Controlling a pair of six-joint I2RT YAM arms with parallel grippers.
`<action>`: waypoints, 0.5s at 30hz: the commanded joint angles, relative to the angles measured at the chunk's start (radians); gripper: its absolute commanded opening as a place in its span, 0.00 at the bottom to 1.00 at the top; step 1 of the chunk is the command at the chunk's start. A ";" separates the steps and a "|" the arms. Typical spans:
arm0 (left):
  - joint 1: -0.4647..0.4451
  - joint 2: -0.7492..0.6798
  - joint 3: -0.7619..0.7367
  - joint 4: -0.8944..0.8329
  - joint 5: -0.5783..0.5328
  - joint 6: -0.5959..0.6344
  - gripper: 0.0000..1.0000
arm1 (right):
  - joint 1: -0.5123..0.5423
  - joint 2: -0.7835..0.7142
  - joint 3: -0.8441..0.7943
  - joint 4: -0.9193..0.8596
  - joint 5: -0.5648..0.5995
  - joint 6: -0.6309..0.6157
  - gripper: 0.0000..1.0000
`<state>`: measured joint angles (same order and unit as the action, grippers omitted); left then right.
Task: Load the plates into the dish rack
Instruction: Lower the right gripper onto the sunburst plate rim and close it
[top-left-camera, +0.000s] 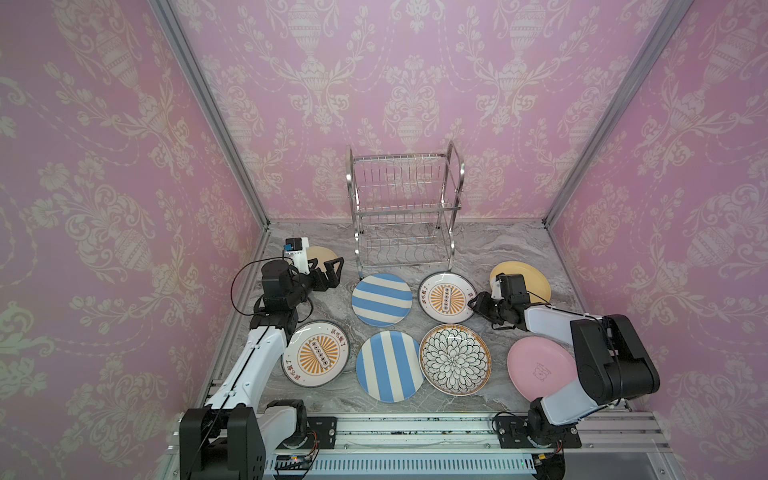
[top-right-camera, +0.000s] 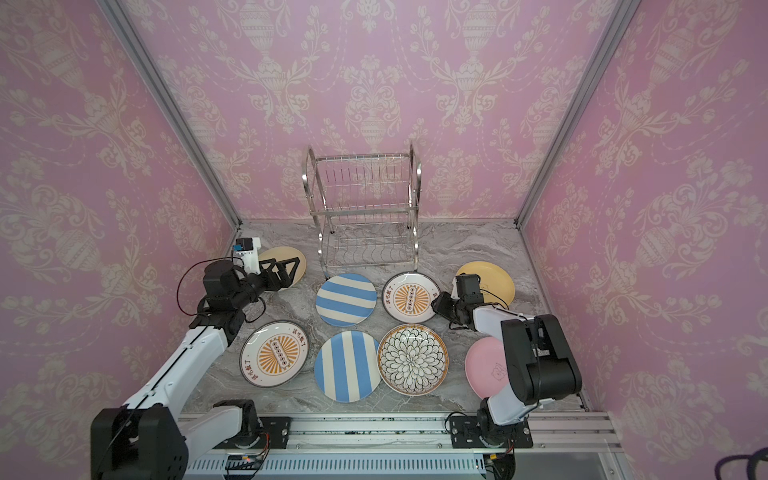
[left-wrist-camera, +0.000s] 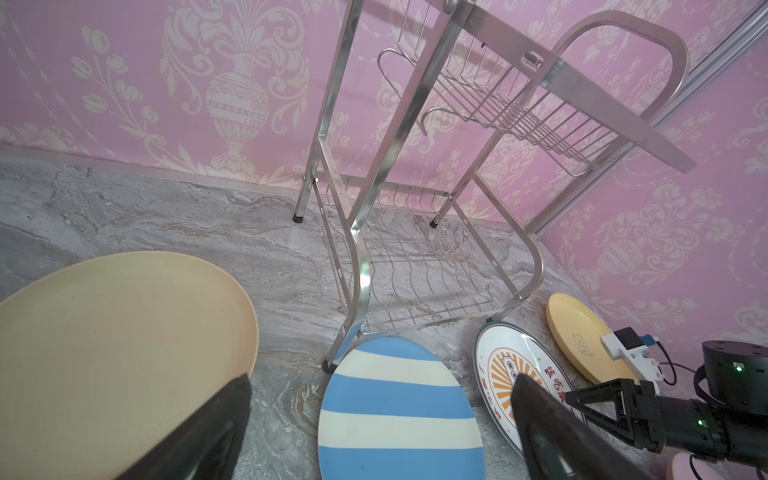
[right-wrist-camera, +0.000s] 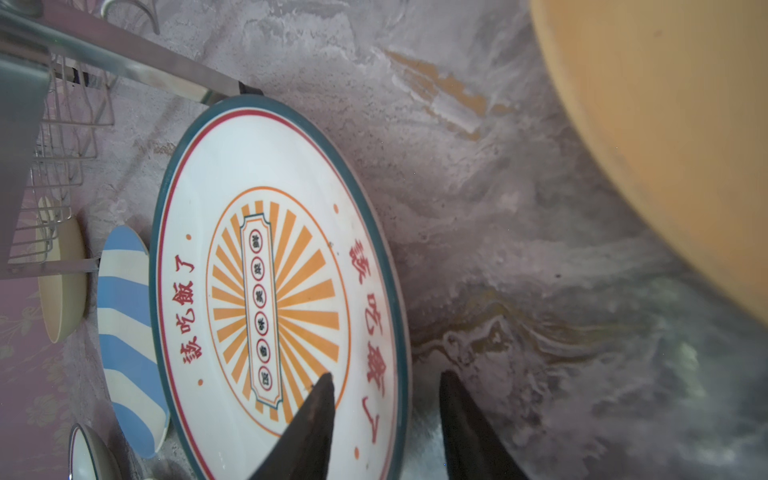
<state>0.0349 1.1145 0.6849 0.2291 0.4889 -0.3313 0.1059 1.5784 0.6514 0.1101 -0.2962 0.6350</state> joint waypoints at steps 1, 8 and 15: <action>-0.009 0.007 0.027 -0.004 0.020 0.012 0.99 | -0.007 0.032 -0.030 0.055 -0.022 0.030 0.40; -0.009 0.007 0.018 -0.005 0.011 0.028 0.99 | -0.008 0.042 -0.046 0.086 -0.017 0.043 0.34; -0.010 0.007 0.006 -0.009 -0.002 0.038 0.99 | -0.008 0.012 -0.051 0.056 0.016 0.035 0.25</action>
<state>0.0341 1.1145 0.6849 0.2268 0.4885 -0.3233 0.1040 1.6035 0.6216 0.2043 -0.3077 0.6601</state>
